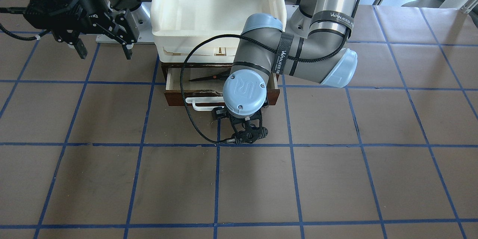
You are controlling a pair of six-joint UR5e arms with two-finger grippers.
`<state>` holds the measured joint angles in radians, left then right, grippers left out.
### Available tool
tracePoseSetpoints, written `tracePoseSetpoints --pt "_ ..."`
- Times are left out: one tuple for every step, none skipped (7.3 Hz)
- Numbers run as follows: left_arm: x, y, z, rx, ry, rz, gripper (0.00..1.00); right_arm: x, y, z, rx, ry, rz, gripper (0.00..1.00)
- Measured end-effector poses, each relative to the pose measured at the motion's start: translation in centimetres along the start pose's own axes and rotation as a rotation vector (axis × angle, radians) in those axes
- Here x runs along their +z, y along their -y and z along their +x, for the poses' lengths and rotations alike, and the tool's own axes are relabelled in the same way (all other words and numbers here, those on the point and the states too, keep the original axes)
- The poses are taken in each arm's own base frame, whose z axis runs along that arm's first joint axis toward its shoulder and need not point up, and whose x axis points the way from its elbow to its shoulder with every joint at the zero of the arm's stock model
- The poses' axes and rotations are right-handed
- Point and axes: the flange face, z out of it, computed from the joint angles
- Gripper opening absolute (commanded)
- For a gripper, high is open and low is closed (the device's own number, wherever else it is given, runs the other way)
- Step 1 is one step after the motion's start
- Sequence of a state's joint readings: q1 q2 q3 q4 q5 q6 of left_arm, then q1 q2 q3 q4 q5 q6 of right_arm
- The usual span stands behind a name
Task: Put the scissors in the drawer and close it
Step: 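Press the drawer fully shut with the left gripper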
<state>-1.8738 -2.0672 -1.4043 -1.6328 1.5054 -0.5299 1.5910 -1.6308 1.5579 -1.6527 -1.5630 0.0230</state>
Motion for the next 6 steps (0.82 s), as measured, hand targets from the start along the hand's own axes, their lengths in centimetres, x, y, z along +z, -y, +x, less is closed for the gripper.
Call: tracePoseSetpoints --pt "0.3 -0.4 0.2 0.003 0.011 -0.015 1.00 0.0 0.0 0.0 0.000 -0.001 0.001 1.00" --pt "0.6 -0.7 0.2 0.005 0.022 -0.032 1.00 0.0 0.0 0.0 0.000 -0.001 0.001 1.00" --pt "0.8 -1.0 0.2 0.005 0.033 -0.052 1.00 0.0 0.0 0.0 0.001 -0.002 0.001 1.00" --pt "1.0 -1.3 0.1 0.003 0.045 -0.074 1.00 0.0 -0.1 0.0 0.002 -0.002 0.000 1.00" --pt "1.2 -1.5 0.0 0.003 0.056 -0.091 1.00 0.0 -0.1 0.0 0.002 -0.002 -0.001 1.00" --pt "1.4 -1.8 0.0 0.004 0.065 -0.105 1.00 0.0 -0.1 0.0 0.001 -0.002 -0.001 1.00"
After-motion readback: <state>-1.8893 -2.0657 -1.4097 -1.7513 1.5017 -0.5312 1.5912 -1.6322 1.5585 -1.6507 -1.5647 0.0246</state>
